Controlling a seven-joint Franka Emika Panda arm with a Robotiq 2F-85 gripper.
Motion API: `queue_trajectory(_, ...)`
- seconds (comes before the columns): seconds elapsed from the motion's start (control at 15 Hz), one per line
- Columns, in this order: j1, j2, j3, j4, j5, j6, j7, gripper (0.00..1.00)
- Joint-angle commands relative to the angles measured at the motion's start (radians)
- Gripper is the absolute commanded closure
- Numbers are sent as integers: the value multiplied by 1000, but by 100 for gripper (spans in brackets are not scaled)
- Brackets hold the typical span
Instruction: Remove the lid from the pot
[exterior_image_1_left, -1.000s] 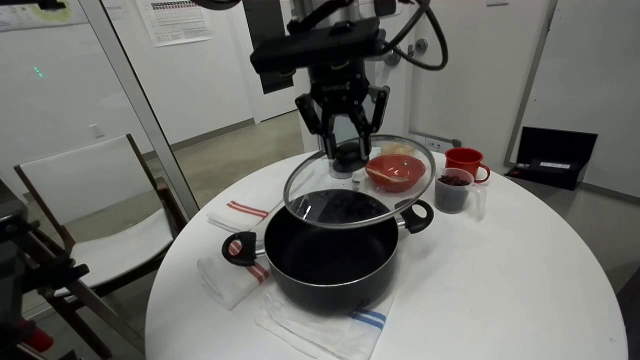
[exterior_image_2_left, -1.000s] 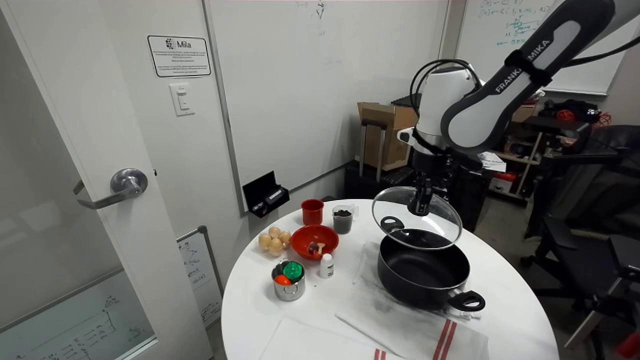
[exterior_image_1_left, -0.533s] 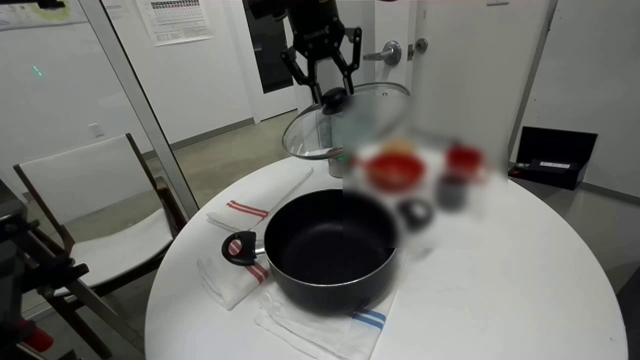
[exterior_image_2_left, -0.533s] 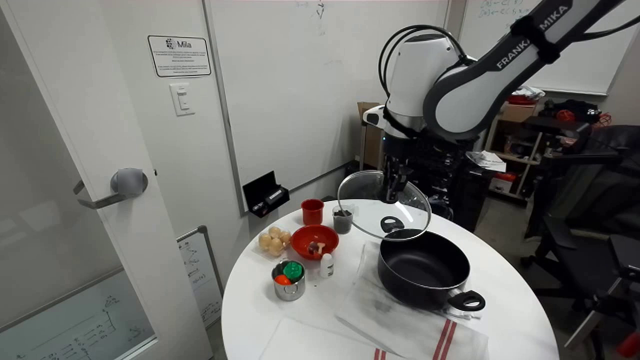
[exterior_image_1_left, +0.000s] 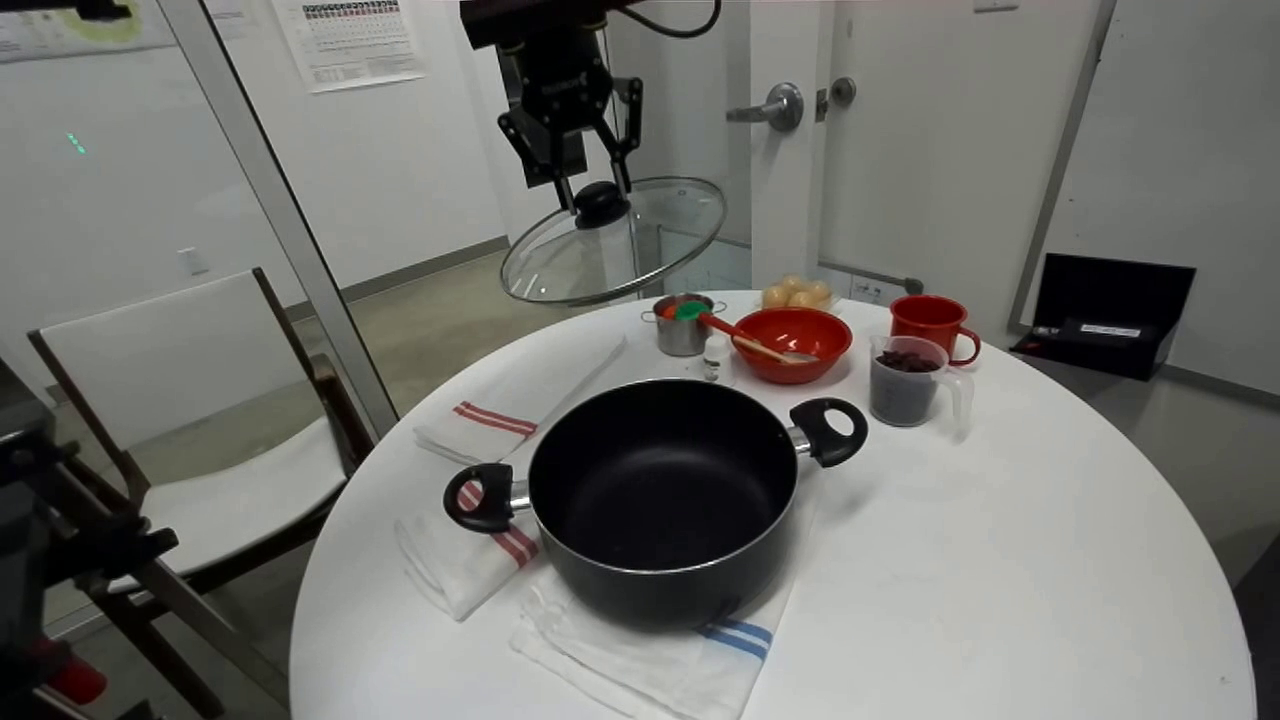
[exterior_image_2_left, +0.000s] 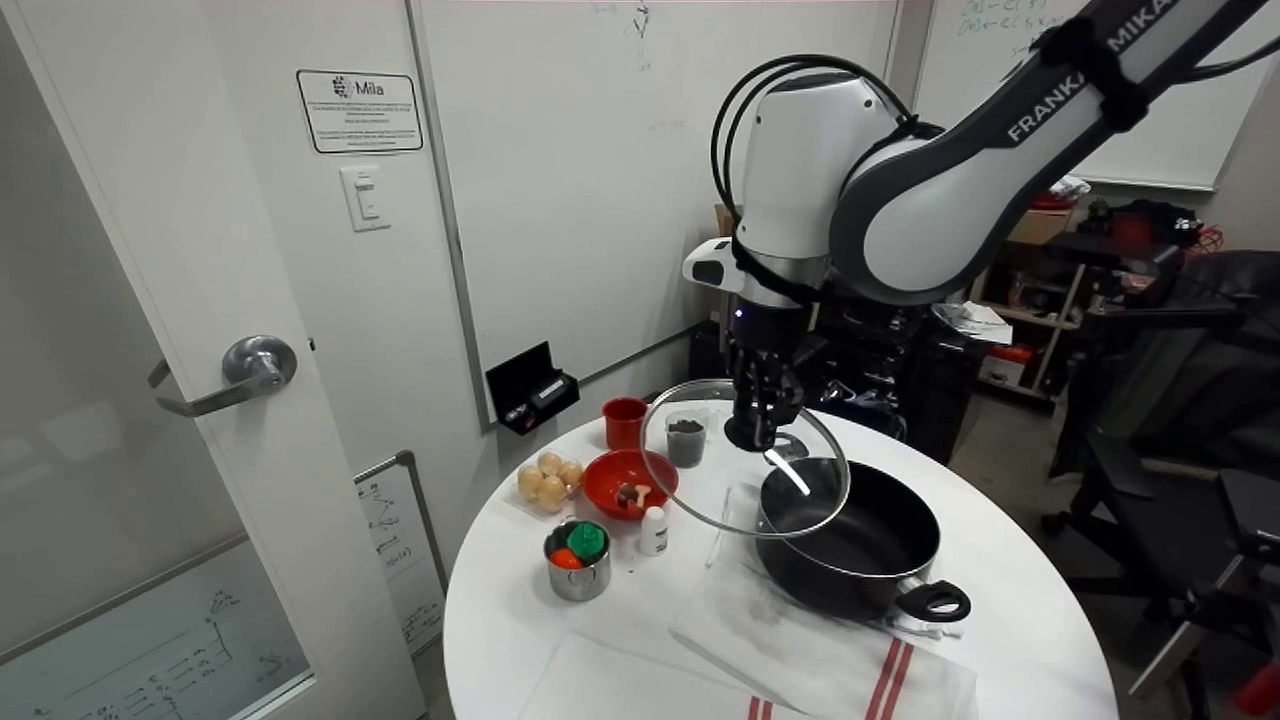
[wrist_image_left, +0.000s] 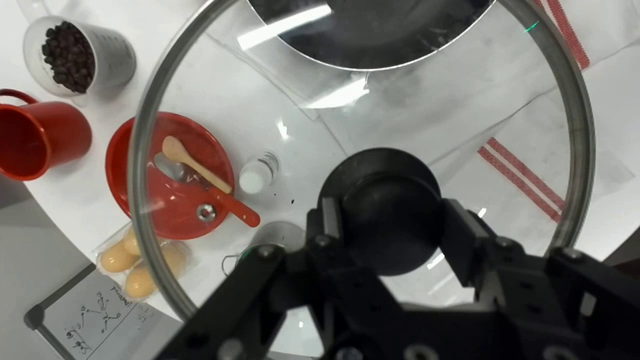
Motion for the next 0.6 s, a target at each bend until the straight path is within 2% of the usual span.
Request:
queue_trajectory(0.0, 1, 3, -6, 2, 5, -2, -3, 50)
queue_trajectory(0.07, -2, 4, -8, 2, 5, -2, -3, 50)
queue_trajectory(0.13, -4, 5, -10, 2, 4, -2, -3, 75)
queue_trajectory(0.53, 47, 116, 37, 75, -6, -4, -37, 75)
